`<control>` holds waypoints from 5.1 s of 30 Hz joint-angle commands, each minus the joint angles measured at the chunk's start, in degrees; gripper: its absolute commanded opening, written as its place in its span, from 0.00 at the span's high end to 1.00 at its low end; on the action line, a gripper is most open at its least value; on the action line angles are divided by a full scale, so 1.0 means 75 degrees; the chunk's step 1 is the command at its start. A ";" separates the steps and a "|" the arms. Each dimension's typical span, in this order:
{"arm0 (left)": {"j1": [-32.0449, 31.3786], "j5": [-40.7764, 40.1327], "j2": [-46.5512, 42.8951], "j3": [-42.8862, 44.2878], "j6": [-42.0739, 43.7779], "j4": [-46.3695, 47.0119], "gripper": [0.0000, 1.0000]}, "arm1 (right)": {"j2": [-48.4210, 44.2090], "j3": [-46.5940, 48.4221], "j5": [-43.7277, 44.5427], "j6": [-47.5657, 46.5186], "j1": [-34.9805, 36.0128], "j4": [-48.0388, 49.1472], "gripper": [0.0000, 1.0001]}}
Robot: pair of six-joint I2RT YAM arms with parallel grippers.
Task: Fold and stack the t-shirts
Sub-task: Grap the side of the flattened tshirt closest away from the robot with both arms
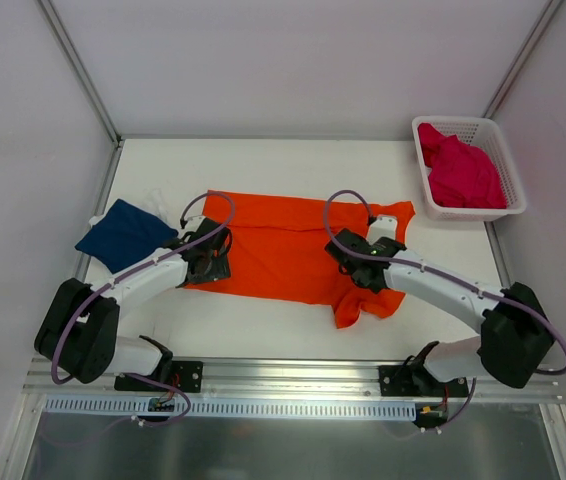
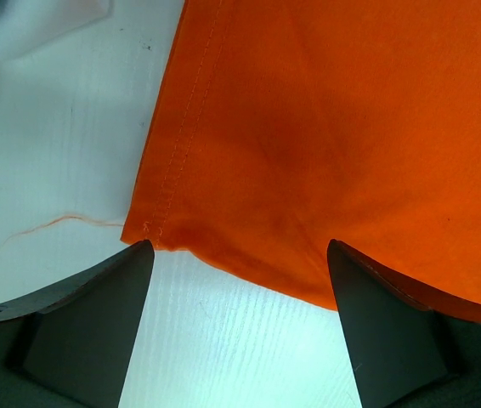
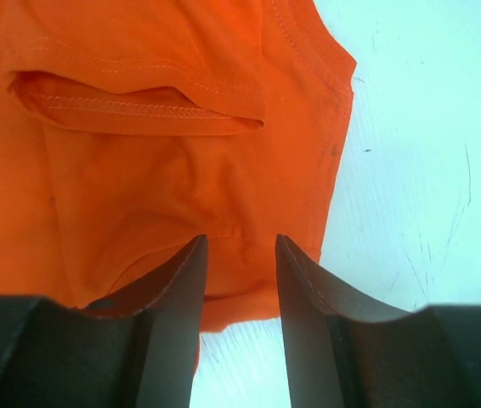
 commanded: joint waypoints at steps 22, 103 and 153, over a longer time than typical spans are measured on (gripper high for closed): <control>0.0093 -0.0666 0.0114 0.0373 -0.0320 -0.1687 0.19 | -0.1425 -0.1268 -0.0842 0.1956 0.2117 -0.0928 0.59; 0.0140 0.0905 -0.0519 0.0362 -0.0214 -0.0784 0.92 | 0.3849 0.3326 -0.2834 -0.3645 -0.5266 0.0970 0.99; 0.0175 0.0085 -0.0917 -0.1349 -0.1117 0.1114 0.45 | -0.4625 -0.1301 -0.1368 -0.0541 -0.0063 -0.1119 0.59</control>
